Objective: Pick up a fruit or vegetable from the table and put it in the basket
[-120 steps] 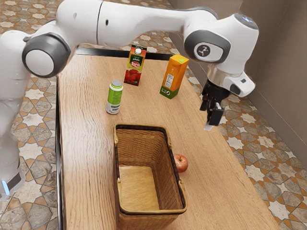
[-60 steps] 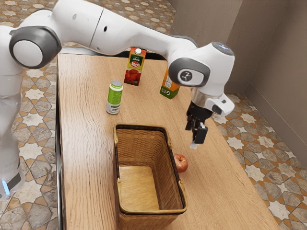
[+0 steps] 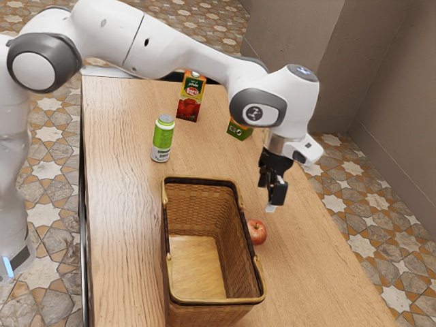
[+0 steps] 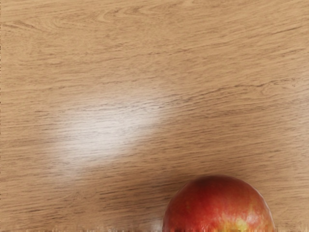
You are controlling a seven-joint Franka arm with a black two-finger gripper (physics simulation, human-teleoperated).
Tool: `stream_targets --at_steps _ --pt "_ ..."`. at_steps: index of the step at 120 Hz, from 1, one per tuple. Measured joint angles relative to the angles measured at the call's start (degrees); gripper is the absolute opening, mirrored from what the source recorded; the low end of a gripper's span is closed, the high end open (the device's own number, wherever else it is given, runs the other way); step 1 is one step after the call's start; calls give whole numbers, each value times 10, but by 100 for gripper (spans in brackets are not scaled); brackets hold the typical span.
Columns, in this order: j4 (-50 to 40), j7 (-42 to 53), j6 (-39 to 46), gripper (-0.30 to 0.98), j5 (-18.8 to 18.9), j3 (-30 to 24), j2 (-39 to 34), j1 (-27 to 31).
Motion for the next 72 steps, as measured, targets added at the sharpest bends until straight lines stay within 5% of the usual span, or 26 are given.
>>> stream_targets --at_steps 72 --pt "-24 0 26 69 1 -6 -2 -6"
